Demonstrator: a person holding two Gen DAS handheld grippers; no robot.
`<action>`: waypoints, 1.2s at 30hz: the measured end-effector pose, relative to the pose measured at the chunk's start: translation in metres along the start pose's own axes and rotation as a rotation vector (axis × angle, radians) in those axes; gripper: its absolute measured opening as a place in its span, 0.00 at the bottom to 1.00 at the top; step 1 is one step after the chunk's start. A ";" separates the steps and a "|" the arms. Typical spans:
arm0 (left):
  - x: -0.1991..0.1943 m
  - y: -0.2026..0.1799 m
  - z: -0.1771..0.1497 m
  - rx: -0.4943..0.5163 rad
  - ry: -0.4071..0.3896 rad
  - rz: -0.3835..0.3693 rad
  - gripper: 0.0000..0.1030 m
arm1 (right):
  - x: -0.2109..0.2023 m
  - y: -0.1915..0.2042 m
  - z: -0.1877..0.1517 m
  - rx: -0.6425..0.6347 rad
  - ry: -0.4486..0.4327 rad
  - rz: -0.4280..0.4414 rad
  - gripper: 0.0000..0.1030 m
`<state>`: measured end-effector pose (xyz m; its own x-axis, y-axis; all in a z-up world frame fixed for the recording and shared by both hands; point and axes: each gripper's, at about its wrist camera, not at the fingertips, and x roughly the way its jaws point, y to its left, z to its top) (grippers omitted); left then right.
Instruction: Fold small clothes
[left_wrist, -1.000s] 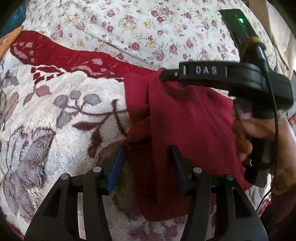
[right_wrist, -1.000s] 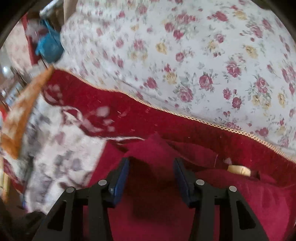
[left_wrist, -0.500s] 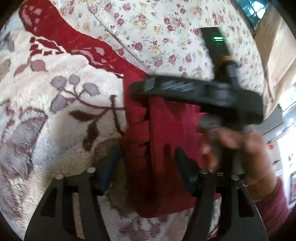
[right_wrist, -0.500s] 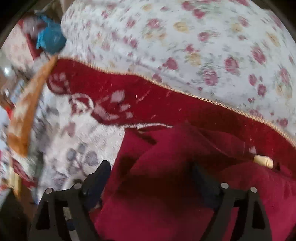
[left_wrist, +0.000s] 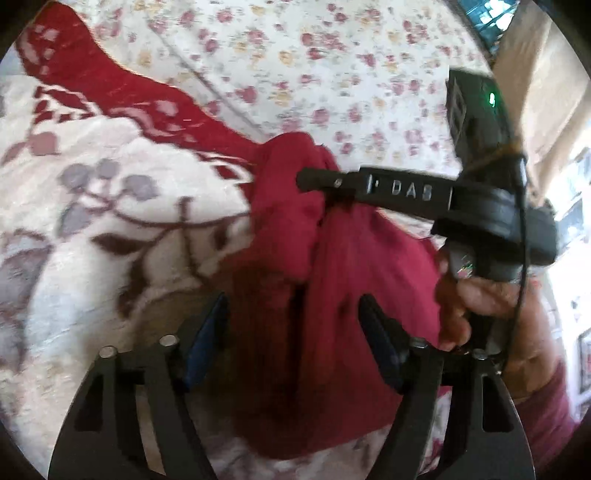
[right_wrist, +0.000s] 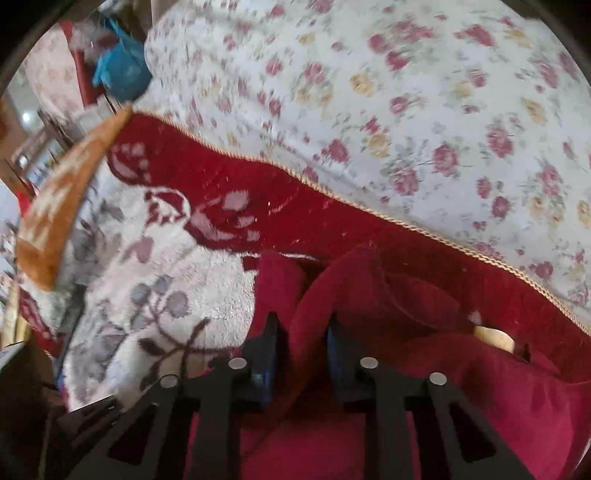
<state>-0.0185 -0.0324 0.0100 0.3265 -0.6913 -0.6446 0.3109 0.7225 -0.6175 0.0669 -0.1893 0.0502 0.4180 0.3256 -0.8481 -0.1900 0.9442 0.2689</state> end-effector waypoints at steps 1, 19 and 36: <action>0.000 -0.002 0.001 -0.001 0.007 -0.019 0.34 | -0.002 -0.003 -0.002 0.011 -0.002 0.011 0.20; -0.014 -0.087 -0.006 0.252 -0.036 0.005 0.23 | -0.013 -0.005 0.012 0.135 0.086 0.159 0.94; -0.008 -0.084 -0.023 0.235 0.023 0.085 0.35 | -0.046 -0.039 -0.010 0.142 -0.018 0.150 0.27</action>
<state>-0.0679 -0.0871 0.0564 0.3409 -0.6258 -0.7015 0.4828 0.7569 -0.4405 0.0462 -0.2418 0.0742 0.4102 0.4630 -0.7857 -0.1250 0.8819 0.4545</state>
